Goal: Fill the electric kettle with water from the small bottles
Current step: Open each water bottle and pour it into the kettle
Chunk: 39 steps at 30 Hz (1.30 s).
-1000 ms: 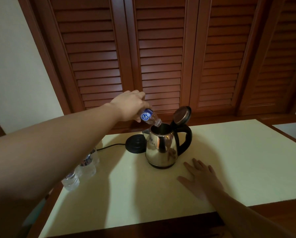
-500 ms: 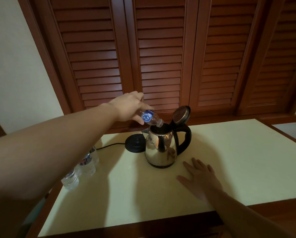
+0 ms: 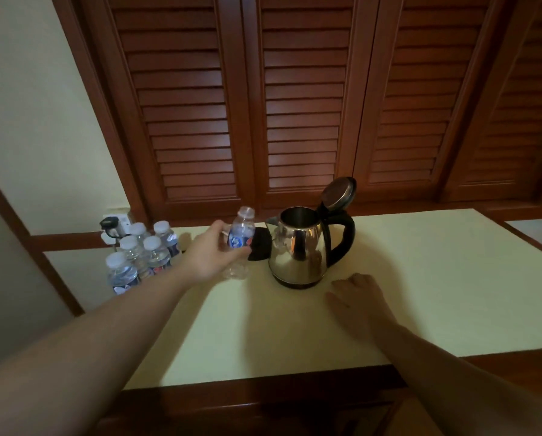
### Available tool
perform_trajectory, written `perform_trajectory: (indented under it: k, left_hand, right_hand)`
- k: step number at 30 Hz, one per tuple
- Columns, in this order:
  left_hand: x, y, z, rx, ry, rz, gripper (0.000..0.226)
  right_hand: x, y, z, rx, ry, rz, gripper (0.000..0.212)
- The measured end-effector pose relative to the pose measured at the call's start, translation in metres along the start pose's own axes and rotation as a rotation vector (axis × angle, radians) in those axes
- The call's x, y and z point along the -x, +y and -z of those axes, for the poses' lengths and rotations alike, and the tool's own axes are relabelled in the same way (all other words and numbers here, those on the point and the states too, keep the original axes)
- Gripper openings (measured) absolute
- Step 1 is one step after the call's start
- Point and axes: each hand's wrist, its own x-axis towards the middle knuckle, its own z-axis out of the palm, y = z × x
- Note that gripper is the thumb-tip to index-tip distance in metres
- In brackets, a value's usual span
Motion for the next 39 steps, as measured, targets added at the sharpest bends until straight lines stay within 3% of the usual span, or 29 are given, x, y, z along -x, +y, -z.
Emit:
perform_trajectory:
  k: [4,9,12,15,19,23,33,39]
  left_hand:
    - [0.034,-0.021,-0.018,0.123,-0.017,0.069,0.057]
    - [0.06,-0.027,-0.03,0.165,-0.057,0.063,0.04]
    - [0.066,-0.028,-0.031,0.169,-0.079,0.027,0.039]
    - [0.066,-0.027,-0.029,0.105,-0.087,-0.049,0.041]
    - [0.062,-0.029,-0.025,0.015,-0.117,-0.112,0.049]
    - [0.061,-0.03,-0.023,-0.004,-0.145,-0.11,0.05]
    - [0.06,-0.034,-0.016,-0.051,-0.162,-0.197,0.05]
    - [0.058,-0.034,-0.009,-0.061,-0.144,-0.245,0.054]
  right_hand:
    - [0.01,-0.044,0.009,-0.103,-0.053,0.131,0.061]
    - [0.011,-0.07,0.008,-0.042,-0.166,0.235,0.041]
    - [0.009,-0.072,0.001,-0.122,-0.107,0.224,0.026]
    - [0.006,-0.082,0.007,-0.367,-0.028,0.243,0.015]
    - [0.003,-0.106,0.036,-0.652,0.139,0.263,0.017]
    - [-0.002,-0.117,0.051,-0.797,0.1,0.258,0.018]
    - [-0.003,-0.114,0.056,-0.83,0.0,0.337,0.036]
    - [0.001,-0.111,0.063,-0.75,-0.067,0.389,0.023]
